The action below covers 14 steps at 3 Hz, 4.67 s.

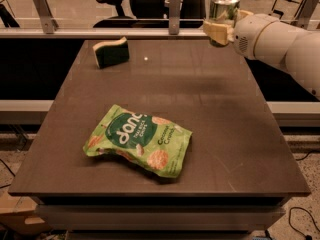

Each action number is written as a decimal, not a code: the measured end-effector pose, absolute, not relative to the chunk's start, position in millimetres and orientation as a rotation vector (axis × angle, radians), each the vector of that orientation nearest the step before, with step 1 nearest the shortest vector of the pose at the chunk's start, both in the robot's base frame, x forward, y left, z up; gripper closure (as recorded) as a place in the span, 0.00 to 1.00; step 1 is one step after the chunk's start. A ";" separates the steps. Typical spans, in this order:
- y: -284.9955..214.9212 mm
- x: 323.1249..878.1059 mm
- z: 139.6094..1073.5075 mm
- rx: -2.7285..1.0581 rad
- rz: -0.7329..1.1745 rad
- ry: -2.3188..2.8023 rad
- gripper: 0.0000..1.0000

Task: Place green can upright

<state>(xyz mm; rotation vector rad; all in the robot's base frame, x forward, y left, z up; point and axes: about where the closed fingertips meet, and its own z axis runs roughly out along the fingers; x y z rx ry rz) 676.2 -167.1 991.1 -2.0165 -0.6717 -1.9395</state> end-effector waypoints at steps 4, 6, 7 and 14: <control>-165.1 689.0 933.9 -2.006 -1.945 -0.590 1.00; -163.7 686.5 902.8 -2.078 -1.857 -0.565 1.00; -160.5 685.3 886.6 -2.080 -1.823 -0.525 1.00; -153.4 674.9 878.7 -2.090 -1.886 -0.546 1.00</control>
Offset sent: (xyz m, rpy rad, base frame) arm 0.0190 -0.0069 -0.0486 0.0814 -0.0501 -0.0383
